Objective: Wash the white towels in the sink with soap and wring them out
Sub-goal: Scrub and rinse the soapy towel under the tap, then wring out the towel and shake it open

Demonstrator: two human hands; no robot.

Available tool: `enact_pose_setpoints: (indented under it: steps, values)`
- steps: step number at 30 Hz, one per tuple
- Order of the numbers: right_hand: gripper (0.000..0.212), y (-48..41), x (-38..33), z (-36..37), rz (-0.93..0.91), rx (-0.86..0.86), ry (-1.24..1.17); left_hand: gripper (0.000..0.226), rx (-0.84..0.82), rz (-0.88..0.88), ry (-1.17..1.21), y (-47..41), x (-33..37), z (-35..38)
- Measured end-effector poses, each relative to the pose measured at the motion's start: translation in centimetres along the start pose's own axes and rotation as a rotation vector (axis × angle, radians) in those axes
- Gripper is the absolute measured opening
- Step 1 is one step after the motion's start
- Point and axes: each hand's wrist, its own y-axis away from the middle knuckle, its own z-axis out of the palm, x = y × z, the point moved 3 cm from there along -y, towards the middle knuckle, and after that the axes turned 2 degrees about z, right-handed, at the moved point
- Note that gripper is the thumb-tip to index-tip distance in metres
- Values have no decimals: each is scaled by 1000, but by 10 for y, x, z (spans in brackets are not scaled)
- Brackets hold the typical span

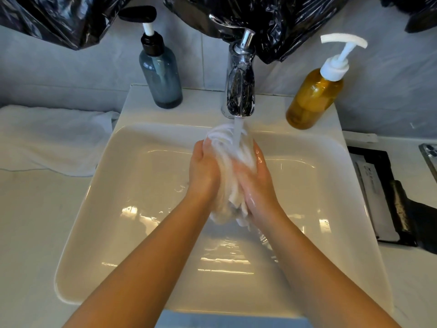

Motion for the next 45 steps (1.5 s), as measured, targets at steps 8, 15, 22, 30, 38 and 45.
enact_pose_setpoints:
  steps: [8, 15, 22, 30, 38, 45]
  values:
    - [53, 14, -1, 1, 36, 64, -58, 32, -107, 357, -182, 33, 9, 3]
    - [60, 22, -5, -2, -30, -59, -1, 73, -210, 314, -172, 42, 2, 3]
    - [44, 19, -31, -25, 129, -179, -15, 41, -308, -185, 267, 34, 2, 2]
    - [63, -11, -163, -8, -767, -131, 713, 75, -412, -327, 596, 39, -5, 26]
    - [54, -24, -174, 17, -891, -155, 1147, 31, -505, -328, 623, 52, 15, 35]
    - [56, 9, -153, 24, -838, -92, 1248, 46, -317, -203, 564, 62, 15, -18]
